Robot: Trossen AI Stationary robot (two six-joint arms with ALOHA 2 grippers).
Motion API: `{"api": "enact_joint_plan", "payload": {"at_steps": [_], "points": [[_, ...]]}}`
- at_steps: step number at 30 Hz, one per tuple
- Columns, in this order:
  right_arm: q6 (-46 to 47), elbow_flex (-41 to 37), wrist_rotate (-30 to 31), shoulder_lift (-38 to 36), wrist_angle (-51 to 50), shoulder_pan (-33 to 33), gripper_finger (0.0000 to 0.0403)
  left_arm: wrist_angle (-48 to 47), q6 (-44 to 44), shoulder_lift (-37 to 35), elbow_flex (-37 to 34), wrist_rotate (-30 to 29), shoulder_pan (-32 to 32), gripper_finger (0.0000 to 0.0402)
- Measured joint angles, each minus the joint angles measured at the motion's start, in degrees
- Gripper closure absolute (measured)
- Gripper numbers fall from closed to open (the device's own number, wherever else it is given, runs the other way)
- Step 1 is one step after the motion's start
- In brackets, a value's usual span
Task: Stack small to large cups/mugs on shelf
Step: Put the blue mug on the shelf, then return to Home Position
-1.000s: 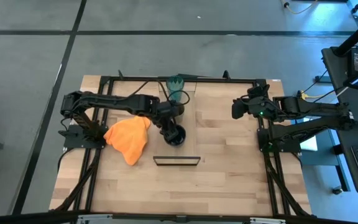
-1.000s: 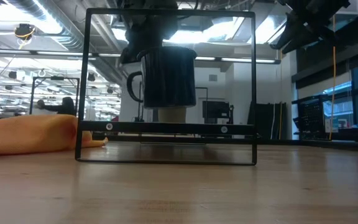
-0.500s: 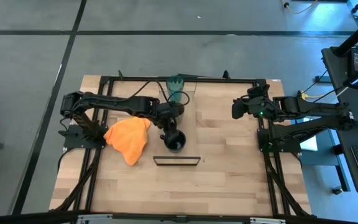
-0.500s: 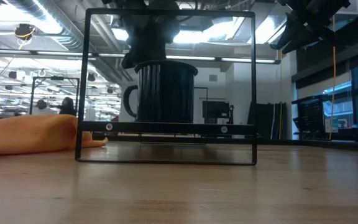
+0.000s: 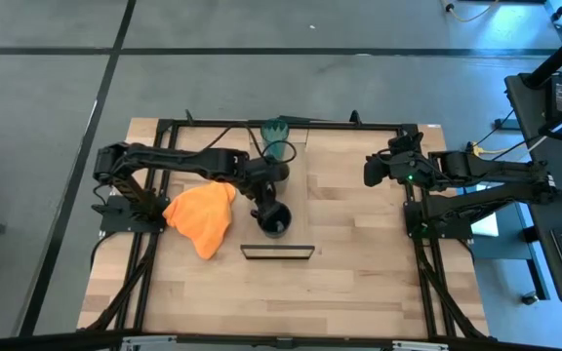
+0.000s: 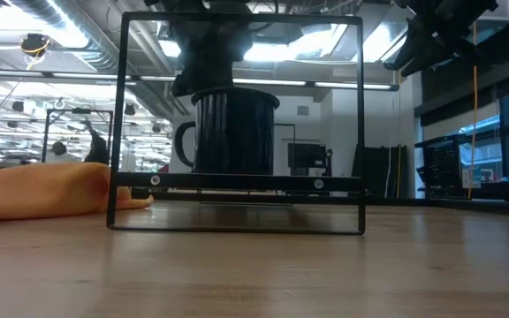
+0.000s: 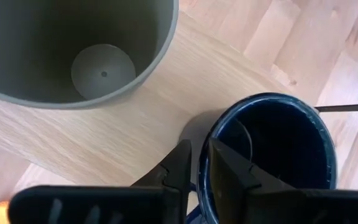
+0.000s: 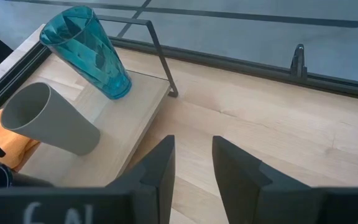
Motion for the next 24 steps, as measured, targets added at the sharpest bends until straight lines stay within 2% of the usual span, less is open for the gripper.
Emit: {"api": "enact_joint_plan", "payload": {"at_steps": [7,14,19,24], "points": [[0.0,0.0,0.0,0.0,0.0,0.0,0.0294,-0.7,0.5,-4.6,2.3,-0.7,0.4,0.0352],[0.0,0.0,0.0,0.0,0.0,0.0,0.0294,-4.0,3.7,-13.6,3.0,-8.9,0.4,0.0349],[0.0,0.0,0.0,0.0,0.2,0.0,0.0294,-12.2,3.9,-17.3,3.0,-14.3,0.4,0.0354],[0.3,0.0,-2.6,0.0,0.8,0.0,0.0294,-19.5,3.8,-18.8,3.0,-15.0,0.1,0.0355]]}}
